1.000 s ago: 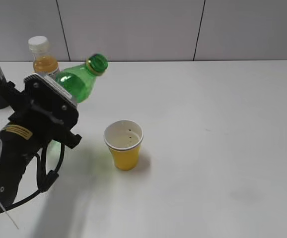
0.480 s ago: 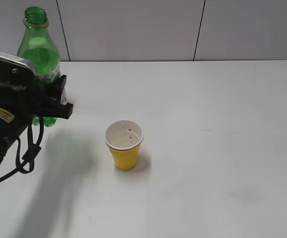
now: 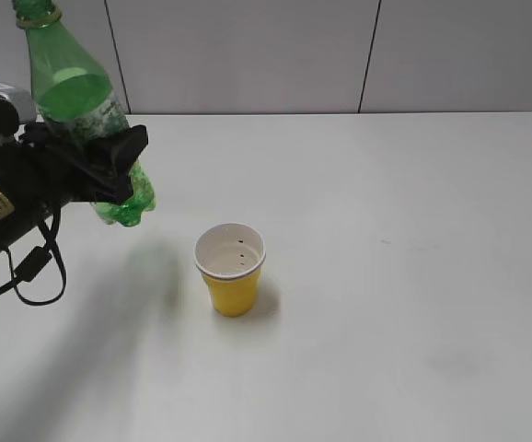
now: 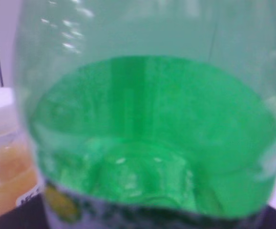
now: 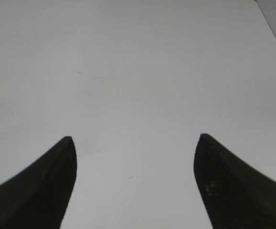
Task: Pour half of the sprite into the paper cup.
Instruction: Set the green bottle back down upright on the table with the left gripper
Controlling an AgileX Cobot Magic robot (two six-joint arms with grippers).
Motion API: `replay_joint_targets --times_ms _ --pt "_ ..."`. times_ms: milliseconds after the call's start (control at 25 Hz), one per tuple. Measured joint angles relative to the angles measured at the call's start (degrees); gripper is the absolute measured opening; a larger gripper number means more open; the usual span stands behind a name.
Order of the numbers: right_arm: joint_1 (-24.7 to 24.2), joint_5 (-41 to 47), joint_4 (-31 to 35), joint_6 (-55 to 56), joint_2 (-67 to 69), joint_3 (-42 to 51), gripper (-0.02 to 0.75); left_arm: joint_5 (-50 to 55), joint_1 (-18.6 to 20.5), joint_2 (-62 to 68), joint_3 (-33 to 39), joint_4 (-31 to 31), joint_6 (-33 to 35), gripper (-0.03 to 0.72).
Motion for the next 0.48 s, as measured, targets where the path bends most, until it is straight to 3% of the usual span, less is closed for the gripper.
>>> replay_joint_targets --times_ms 160,480 --pt "0.0 0.0 0.0 0.0 0.0 0.0 0.573 -0.1 1.1 1.5 -3.9 5.9 -1.4 0.453" --pt "0.0 0.0 0.0 0.0 0.0 0.0 0.573 0.1 1.2 8.7 -11.8 8.9 -1.8 0.452"
